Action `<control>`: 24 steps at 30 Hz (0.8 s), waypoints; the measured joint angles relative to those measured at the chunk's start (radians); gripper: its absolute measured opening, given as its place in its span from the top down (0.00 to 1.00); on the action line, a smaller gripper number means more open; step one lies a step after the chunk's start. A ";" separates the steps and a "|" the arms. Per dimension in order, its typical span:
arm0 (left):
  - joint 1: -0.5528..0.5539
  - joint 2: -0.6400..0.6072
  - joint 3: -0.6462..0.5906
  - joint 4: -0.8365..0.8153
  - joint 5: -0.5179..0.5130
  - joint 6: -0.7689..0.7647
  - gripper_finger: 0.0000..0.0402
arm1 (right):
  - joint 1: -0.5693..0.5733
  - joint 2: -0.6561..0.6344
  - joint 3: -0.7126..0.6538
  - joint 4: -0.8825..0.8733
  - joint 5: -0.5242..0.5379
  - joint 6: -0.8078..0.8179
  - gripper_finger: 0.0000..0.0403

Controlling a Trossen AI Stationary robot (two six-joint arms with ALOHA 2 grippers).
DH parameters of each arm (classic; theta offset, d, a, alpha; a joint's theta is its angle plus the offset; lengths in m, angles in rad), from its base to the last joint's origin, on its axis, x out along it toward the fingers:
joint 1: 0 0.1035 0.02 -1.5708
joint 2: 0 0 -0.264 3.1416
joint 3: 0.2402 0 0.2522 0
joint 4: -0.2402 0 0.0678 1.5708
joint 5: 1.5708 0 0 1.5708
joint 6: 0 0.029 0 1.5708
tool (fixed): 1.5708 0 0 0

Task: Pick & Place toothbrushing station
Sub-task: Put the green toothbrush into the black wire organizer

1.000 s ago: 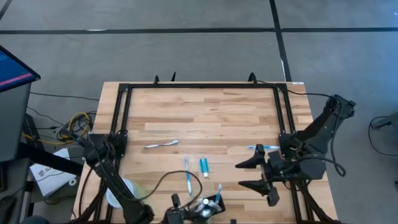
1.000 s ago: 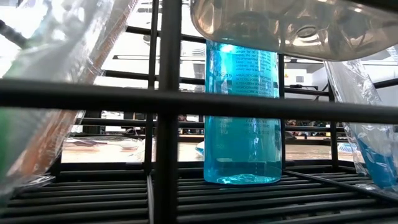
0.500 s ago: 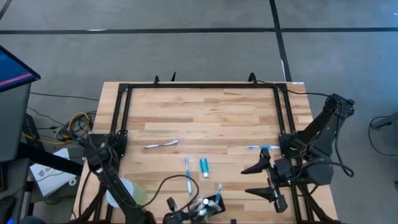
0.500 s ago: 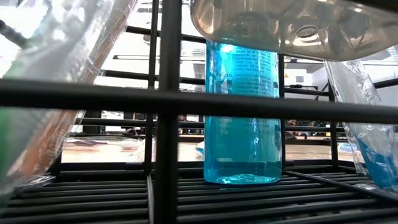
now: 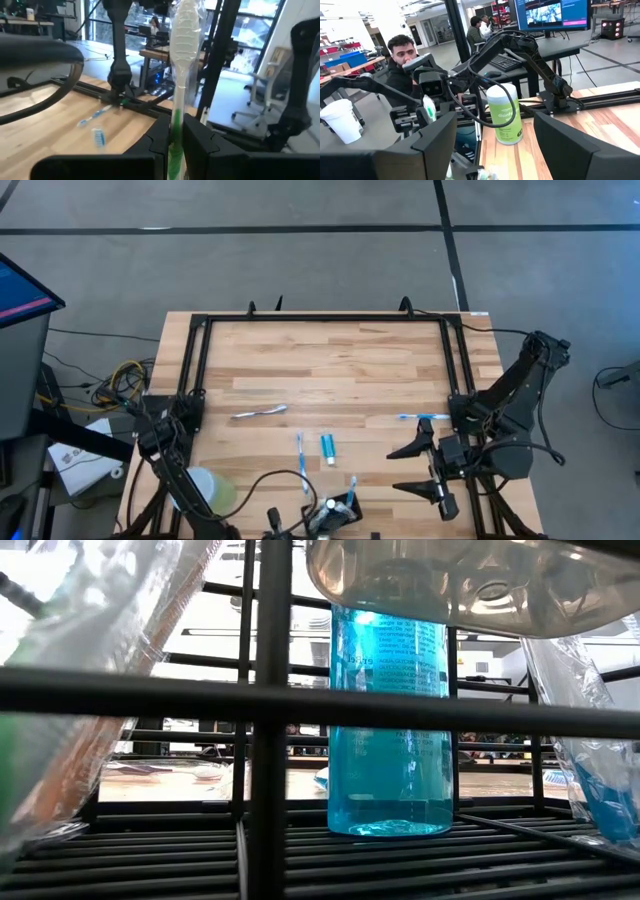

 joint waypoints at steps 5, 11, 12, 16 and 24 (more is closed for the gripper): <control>0.018 -0.005 0.000 -0.197 0.140 -0.113 0.94 | -0.006 0.000 0.000 0.000 0.000 0.000 0.37; 0.051 -0.007 -0.002 -0.315 0.234 -0.251 0.94 | -0.006 0.000 0.000 0.000 0.000 0.000 0.37; 0.055 -0.011 -0.002 -0.315 0.227 -0.230 0.94 | -0.006 0.000 0.000 0.000 0.000 0.000 0.37; 0.059 -0.031 0.000 -0.403 0.227 -0.257 0.94 | -0.006 0.000 0.000 0.000 0.000 0.000 0.37; 0.039 -0.030 -0.009 -0.625 0.195 -0.517 0.94 | -0.003 0.000 0.000 -0.003 0.000 0.000 0.37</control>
